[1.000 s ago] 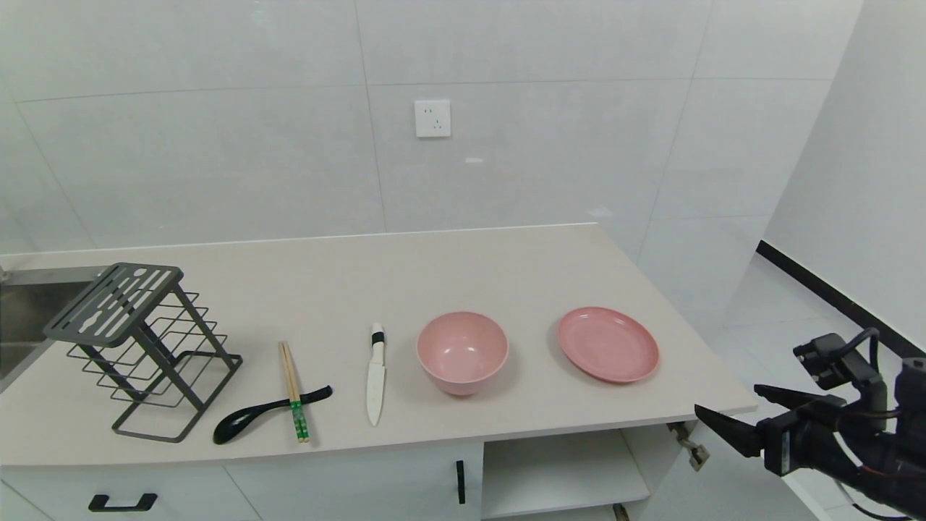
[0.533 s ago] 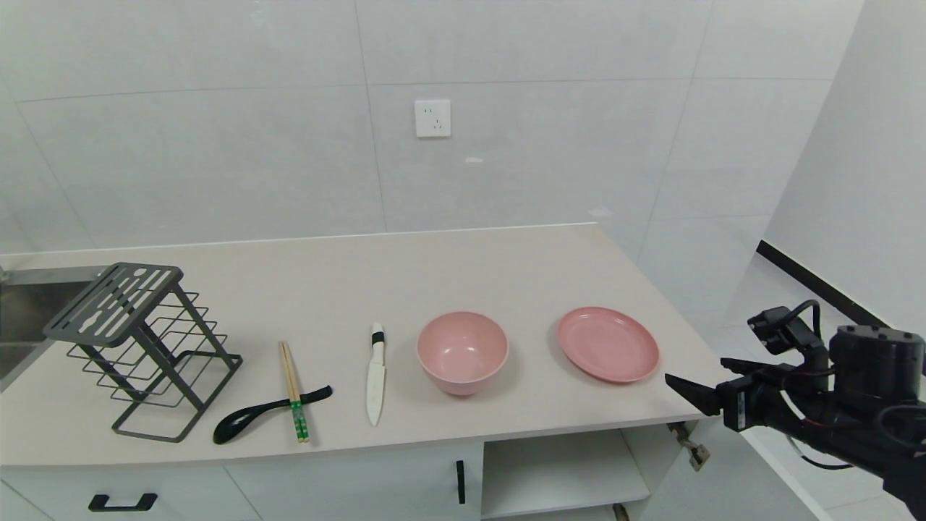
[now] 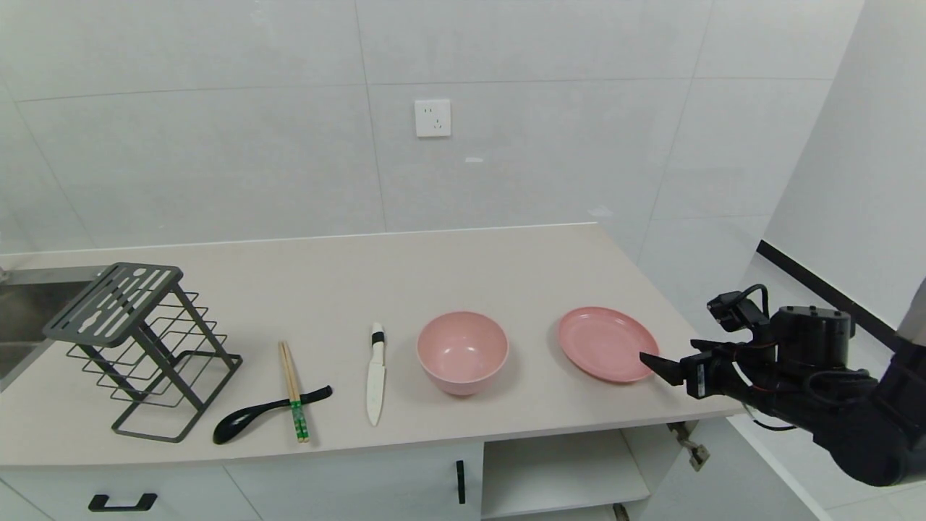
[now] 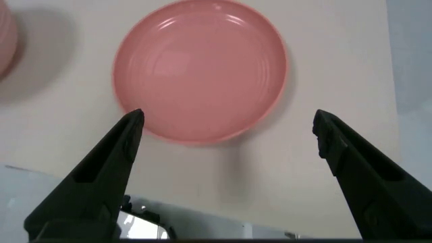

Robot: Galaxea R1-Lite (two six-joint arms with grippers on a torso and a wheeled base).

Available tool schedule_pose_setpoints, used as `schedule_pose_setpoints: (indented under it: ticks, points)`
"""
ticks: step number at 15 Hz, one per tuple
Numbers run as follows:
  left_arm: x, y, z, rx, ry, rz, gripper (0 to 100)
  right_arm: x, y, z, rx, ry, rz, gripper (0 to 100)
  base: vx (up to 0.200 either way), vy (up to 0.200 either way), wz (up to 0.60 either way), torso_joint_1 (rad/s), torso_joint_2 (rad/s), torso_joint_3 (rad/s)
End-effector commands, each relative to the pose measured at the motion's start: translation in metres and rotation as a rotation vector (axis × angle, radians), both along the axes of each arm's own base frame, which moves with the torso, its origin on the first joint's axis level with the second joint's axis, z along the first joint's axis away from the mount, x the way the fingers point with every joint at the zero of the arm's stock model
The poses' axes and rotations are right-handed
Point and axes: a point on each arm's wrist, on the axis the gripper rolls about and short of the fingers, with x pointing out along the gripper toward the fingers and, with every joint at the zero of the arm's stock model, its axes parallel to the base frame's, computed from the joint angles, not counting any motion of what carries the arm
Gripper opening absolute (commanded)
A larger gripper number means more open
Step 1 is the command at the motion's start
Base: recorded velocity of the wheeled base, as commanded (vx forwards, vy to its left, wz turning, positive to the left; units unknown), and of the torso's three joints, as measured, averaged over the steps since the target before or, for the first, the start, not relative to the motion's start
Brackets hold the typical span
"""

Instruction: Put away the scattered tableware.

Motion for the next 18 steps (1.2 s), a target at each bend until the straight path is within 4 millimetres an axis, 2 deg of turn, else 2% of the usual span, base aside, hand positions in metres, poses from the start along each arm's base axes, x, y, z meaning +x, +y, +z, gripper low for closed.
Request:
schedule_pose_setpoints:
  ticks: [1,6,16,18]
  points:
    - [0.0,0.0,0.0,0.0,0.001,0.0,100,0.018,0.001,-0.012,0.003,0.003,-0.003,100,0.0,0.0,0.0,0.0,0.0,0.0]
    - [0.0,0.0,0.0,-0.002,0.001,0.0,100,0.046,0.002,-0.029,0.021,-0.007,-0.018,100,0.0,0.0,0.0,0.0,0.0,0.0]
    - [0.0,0.0,0.0,-0.002,0.001,0.0,100,0.066,0.008,-0.058,0.032,0.03,-0.069,100,0.0,0.0,0.0,0.0,0.0,0.0]
    - [0.0,0.0,0.0,-0.002,0.001,0.0,100,0.069,0.016,-0.062,0.037,0.031,-0.061,100,0.0,0.0,0.0,0.0,0.0,0.0]
